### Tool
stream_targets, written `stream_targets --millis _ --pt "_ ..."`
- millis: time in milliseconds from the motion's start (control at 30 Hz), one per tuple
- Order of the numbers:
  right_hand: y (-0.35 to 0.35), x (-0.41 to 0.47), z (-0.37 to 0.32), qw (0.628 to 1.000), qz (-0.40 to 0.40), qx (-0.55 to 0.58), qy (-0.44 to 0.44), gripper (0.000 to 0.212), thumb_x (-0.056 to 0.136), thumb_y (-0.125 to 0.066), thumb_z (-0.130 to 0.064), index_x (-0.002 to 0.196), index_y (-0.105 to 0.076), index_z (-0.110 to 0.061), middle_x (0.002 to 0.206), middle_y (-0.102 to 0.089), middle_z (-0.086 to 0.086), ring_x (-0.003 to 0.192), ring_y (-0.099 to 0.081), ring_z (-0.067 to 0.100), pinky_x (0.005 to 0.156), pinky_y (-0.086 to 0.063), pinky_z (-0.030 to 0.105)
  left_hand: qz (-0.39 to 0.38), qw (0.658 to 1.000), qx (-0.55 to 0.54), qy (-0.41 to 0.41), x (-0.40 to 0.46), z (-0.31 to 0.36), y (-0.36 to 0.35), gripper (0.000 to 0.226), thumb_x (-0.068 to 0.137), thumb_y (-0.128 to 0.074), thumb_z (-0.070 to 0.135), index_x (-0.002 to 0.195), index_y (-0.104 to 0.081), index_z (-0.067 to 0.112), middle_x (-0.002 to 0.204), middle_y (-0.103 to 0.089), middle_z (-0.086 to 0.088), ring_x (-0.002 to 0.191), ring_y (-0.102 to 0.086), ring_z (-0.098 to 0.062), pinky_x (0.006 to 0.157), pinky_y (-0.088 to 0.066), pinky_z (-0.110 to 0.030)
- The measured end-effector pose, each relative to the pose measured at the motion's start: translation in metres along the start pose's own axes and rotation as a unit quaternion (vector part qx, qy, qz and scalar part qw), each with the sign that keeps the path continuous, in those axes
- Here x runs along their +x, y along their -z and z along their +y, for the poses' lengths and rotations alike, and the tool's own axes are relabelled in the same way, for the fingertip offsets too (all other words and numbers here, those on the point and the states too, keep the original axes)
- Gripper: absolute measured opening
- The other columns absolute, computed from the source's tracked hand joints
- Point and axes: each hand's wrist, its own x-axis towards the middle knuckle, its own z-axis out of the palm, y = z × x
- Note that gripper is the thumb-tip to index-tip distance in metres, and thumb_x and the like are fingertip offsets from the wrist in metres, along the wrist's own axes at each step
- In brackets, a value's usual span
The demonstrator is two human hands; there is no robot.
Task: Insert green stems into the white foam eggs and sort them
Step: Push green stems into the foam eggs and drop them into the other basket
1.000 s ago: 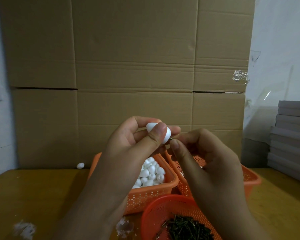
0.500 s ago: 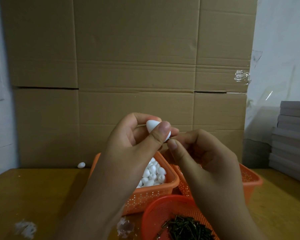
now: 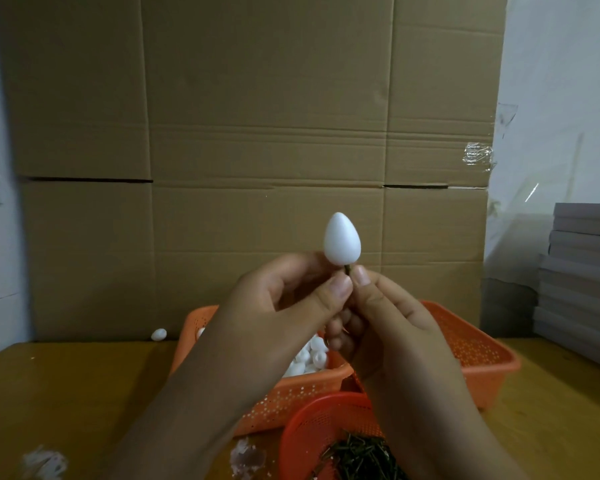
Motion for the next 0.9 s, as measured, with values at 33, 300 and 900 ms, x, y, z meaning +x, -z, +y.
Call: stream_targets --millis 33,300,900 --pt "0.001 0.001 0.000 1.000 -0.003 0.012 -0.012 0.023 0.082 -0.059 -0.033 0.076 -0.071 -0.014 0.063 -0.058 0.001 0.057 -0.055 0.009 0.053 -0.048 0.018 0.001 1.000 -0.010 0.001 0.000 -0.001 0.001 0.013 0.083 -0.070 0.033 0.095 -0.075 0.031 0.089 -0.074 -0.012 0.082 -0.070 -0.022 0.072 -0.059 -0.024" --pt "0.002 0.005 0.000 0.984 -0.005 0.160 -0.080 0.019 0.082 -0.062 -0.027 0.073 -0.074 -0.017 0.066 -0.060 -0.003 0.053 -0.056 0.005 0.049 -0.047 0.016 0.062 0.998 0.024 -0.012 0.003 -0.004 0.007 0.029 0.078 -0.063 0.036 0.102 -0.073 0.026 0.101 -0.076 0.004 0.102 -0.069 -0.009 0.096 -0.050 -0.042" --pt "0.003 0.001 0.005 0.996 -0.006 -0.089 0.000 0.010 0.073 -0.069 -0.028 0.073 -0.074 -0.019 0.063 -0.065 0.001 0.053 -0.053 0.009 0.053 -0.046 0.017 0.101 0.994 0.006 -0.031 0.002 0.004 0.011 0.018 0.072 -0.073 0.042 0.080 -0.078 0.026 0.081 -0.075 0.002 0.083 -0.071 -0.011 0.079 -0.053 -0.030"
